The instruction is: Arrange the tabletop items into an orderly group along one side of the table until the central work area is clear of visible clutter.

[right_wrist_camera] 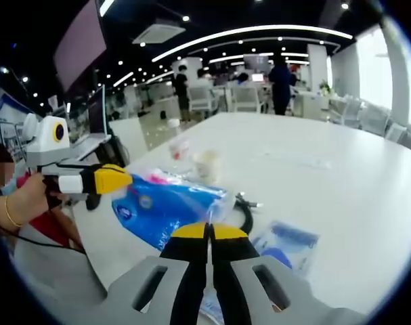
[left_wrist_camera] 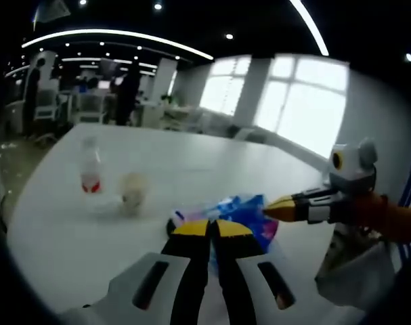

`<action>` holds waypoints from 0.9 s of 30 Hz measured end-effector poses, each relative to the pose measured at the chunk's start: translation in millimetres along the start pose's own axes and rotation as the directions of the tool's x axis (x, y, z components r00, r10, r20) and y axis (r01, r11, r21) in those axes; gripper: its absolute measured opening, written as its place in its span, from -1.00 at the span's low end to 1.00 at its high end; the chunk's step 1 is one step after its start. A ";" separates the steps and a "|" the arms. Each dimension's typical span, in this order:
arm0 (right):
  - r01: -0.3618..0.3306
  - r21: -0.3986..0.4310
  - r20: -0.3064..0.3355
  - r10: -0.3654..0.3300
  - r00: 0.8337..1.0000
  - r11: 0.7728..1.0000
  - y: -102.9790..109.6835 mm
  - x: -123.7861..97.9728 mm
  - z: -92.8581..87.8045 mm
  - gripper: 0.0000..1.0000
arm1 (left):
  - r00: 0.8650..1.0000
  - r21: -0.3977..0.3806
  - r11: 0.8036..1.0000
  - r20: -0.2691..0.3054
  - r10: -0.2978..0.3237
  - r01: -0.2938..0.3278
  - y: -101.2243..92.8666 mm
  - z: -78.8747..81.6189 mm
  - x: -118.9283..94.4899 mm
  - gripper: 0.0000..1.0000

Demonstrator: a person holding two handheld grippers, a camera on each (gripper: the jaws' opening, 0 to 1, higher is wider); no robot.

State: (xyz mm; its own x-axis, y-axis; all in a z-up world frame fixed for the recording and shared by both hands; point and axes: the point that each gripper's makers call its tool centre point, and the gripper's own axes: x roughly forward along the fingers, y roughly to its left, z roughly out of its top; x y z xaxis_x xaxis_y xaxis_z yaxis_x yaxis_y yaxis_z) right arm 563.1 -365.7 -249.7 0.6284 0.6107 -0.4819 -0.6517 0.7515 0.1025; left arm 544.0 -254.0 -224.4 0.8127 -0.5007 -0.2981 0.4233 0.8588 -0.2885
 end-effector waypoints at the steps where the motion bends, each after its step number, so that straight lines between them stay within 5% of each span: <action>1: 0.005 0.001 0.000 -0.005 1.000 1.000 -3.0 -1.4 1.2 -0.98 | 1.000 0.005 1.000 0.000 -0.007 0.007 -2.5 1.8 2.0 -1.00; 16: 0.149 0.029 -0.033 -0.148 0.989 0.988 -72.8 -20.1 15.1 -0.98 | 0.995 0.024 0.995 0.008 -0.096 0.096 -46.7 34.4 61.1 -1.00; 27: 0.212 -0.019 -0.060 -0.213 0.975 0.977 -121.4 -32.5 19.0 -0.98 | 0.986 0.045 0.985 -0.005 -0.164 0.164 -66.6 39.7 108.3 -1.00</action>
State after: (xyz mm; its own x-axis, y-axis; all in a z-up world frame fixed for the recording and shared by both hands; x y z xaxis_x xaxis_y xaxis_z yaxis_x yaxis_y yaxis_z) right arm 629.8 -472.1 -229.9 0.7264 0.4204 -0.5437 -0.5115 0.8591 -0.0191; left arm 619.7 -361.1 -201.4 0.7305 -0.6351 -0.2511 0.5682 0.7692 -0.2924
